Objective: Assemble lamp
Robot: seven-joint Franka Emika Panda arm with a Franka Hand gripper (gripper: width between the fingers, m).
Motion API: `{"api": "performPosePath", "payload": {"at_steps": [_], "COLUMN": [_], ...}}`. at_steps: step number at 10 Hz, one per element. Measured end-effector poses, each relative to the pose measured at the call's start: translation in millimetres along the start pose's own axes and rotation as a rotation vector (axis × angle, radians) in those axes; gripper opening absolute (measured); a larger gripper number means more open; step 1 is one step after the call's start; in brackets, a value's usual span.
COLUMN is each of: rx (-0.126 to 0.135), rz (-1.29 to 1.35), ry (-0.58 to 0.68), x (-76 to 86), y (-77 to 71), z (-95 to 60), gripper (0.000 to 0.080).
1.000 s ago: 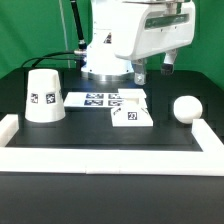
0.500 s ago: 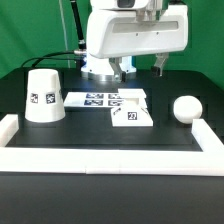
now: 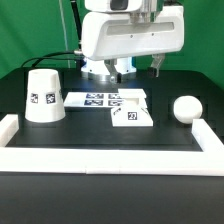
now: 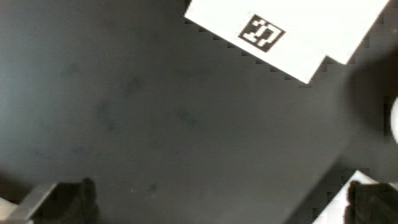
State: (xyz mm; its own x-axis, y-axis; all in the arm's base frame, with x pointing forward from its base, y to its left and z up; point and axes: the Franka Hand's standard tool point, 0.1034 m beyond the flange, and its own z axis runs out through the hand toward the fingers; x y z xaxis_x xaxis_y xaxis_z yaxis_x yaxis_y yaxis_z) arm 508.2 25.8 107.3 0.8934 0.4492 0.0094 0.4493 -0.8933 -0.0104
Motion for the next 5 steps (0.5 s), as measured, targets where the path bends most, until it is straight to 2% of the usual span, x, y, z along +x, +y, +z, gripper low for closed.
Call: {"api": "performPosePath", "payload": {"at_steps": [1, 2, 3, 5], "rx": [-0.003, -0.003, 0.009, 0.051], "rz": [0.1, 0.179, 0.236, 0.321], "ry": [0.013, 0.009, -0.012, -0.042], "x": [-14.1, -26.8, -34.0, -41.7], "y": [-1.2, -8.9, -15.2, -19.0], "z": [-0.3, 3.0, 7.3, 12.8], "gripper": [0.07, 0.07, 0.07, 0.07]}}
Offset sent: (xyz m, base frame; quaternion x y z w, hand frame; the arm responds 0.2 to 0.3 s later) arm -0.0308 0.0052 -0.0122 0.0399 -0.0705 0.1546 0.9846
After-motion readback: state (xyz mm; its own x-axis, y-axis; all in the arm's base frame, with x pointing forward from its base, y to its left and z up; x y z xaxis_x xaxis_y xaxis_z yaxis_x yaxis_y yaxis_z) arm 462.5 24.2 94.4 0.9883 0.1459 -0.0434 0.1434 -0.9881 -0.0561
